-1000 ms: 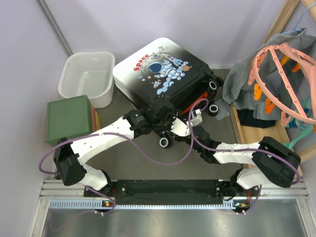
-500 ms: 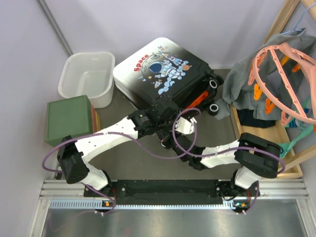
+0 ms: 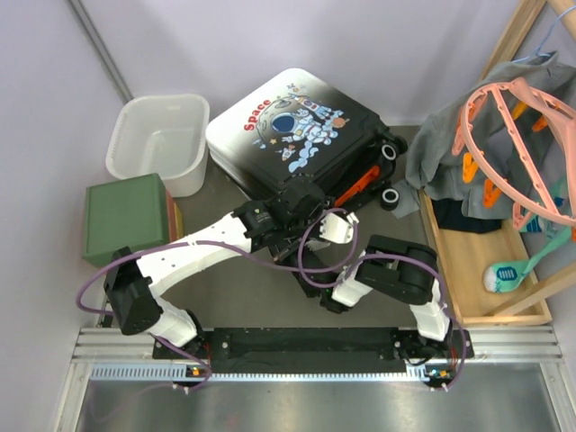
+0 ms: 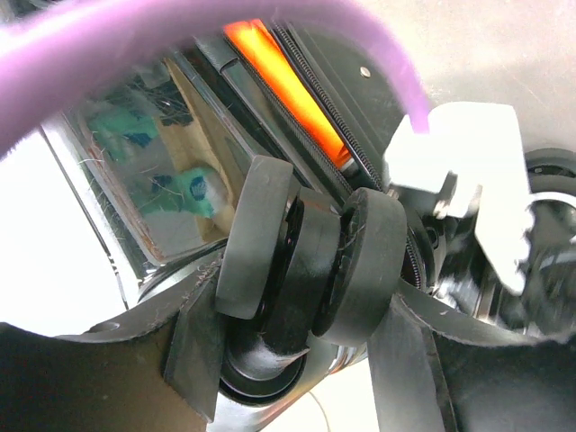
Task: Open, take out, and arrange the luggage
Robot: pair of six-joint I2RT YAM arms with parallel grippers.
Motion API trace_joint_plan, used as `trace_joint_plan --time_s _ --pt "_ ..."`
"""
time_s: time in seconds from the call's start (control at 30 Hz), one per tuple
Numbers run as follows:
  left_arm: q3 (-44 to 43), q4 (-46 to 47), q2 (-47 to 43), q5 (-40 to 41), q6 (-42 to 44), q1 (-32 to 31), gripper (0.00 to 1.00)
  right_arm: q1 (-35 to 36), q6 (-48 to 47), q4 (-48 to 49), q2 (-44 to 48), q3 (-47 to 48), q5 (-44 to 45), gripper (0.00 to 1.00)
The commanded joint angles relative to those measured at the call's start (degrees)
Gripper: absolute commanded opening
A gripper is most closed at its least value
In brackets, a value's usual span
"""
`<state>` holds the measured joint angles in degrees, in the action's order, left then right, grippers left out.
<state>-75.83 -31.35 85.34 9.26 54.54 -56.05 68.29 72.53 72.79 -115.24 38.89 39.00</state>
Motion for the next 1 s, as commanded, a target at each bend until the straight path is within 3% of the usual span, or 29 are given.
trace_joint_plan --time_s 0.0,0.2,0.3,0.4,0.43,0.47,0.53,0.57,0.6,0.67,0.77,0.8,0.97 --pt "-4.06 12.64 -4.66 -1.08 -12.62 1.38 0.0 0.35 -6.43 13.27 3.26 2.33 -1.82 0.0" --pt "-4.5 11.58 -4.57 -1.61 -12.97 2.44 0.0 3.33 -4.85 1.49 14.41 -6.98 -3.32 0.0" --pt "-3.98 10.44 -4.57 -3.01 -12.45 3.49 0.0 3.69 -5.38 -5.79 23.19 -10.94 -4.46 0.06" --pt "-2.92 7.28 -4.92 -5.56 -10.61 5.33 0.0 3.69 -4.08 -39.7 34.09 -6.66 -6.13 0.11" --pt "-2.48 5.18 -5.18 -6.26 -9.9 5.86 0.0 3.69 -3.8 -61.76 35.6 -0.11 -5.7 0.11" --pt "-1.87 4.73 -5.45 -7.57 -9.03 6.74 0.0 3.69 -4.85 -70.6 36.74 2.48 -5.52 0.11" --pt "-0.9 2.89 -5.97 -10.99 -8.32 7.62 0.0 3.95 -7.91 -78.65 38.5 3.39 -6.3 0.13" --pt "-0.63 2.27 -5.98 -11.62 -8.31 8.49 0.04 3.95 -8.19 -79.12 39.56 2.16 -6.83 0.16" --pt "-0.46 2.09 -6.32 -12.24 -8.57 8.85 0.27 3.95 -8.11 -79.3 42.35 0.85 -7.36 0.22" --pt "-0.28 1.3 -6.5 -13.12 -10.23 9.47 0.51 4.04 -8.63 -81.75 45.09 -2.15 -7.1 0.27" --pt "-1.24 -2.02 -7.38 -15.48 -11.47 9.56 0.99 3.95 -11.79 -86.75 49.93 -3.12 -5.43 0.4" --pt "-1.68 -3.0 -7.64 -15.76 -11.91 9.56 0.99 4.04 -13.45 -87.47 51.07 -3.04 -5.26 0.48" --pt "-3.09 -10.63 -8.52 -18.57 -15.07 9.65 0.99 4.04 -21.46 -98.17 56.79 0.56 -1.74 0.62"
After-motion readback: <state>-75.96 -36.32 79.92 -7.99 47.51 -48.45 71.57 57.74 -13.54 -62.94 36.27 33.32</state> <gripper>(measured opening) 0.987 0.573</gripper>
